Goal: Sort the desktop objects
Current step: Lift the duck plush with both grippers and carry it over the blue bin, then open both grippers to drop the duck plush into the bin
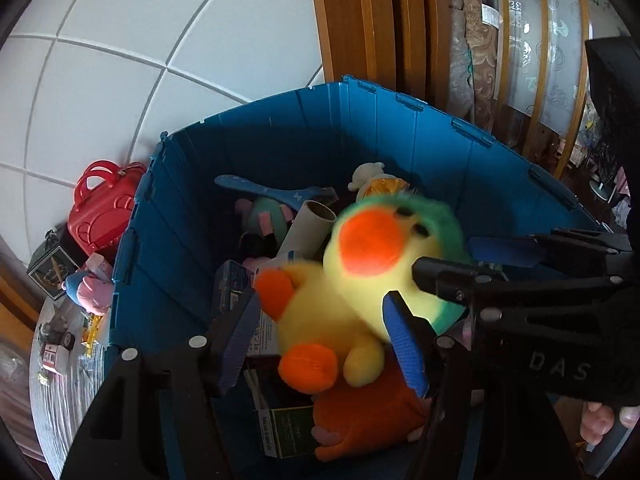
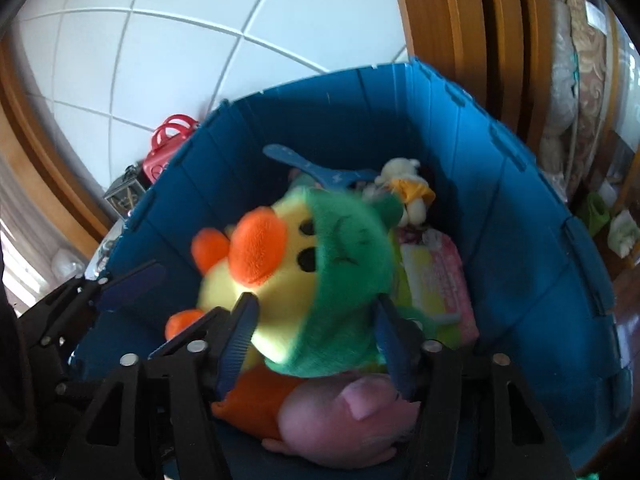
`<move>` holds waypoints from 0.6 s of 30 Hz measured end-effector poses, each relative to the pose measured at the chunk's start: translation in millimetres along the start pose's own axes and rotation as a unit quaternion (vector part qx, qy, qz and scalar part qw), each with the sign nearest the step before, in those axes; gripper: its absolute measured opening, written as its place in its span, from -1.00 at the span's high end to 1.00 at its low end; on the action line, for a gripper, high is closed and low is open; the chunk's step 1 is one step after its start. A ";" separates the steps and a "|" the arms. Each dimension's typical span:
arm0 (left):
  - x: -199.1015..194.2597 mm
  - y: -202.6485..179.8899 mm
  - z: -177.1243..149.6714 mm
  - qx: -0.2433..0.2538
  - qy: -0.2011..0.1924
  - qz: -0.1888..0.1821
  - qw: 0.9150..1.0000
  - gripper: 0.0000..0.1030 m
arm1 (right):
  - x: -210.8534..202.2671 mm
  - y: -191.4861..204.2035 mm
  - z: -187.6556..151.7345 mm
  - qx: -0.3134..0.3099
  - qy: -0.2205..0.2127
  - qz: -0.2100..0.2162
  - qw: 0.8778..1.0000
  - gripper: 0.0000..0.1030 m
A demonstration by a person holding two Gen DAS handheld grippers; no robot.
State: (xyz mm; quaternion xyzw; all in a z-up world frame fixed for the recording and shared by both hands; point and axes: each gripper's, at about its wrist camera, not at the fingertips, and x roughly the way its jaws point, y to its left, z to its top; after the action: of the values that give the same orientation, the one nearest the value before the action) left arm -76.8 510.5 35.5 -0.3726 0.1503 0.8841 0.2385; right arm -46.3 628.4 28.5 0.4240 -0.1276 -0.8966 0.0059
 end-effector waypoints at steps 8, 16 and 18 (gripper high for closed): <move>-13.4 2.8 -1.9 -0.028 0.005 0.015 0.999 -0.43 | -7.9 -18.9 8.7 -0.005 -0.011 -0.043 0.999 0.03; -79.0 16.7 -24.6 -0.069 -0.076 0.025 0.994 -0.99 | -75.2 1.3 -11.7 -0.037 -0.104 -0.087 0.990 -0.99; -95.5 23.0 -32.7 -0.083 -0.088 0.028 0.992 -0.99 | -91.1 9.1 -20.1 -0.039 -0.122 -0.095 0.987 -0.99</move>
State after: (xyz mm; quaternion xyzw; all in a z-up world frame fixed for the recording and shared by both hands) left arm -11.7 447.1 85.1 -0.3072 0.0650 0.9294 0.1937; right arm 26.5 625.9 87.5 0.3208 -0.0517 -0.9425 -0.0783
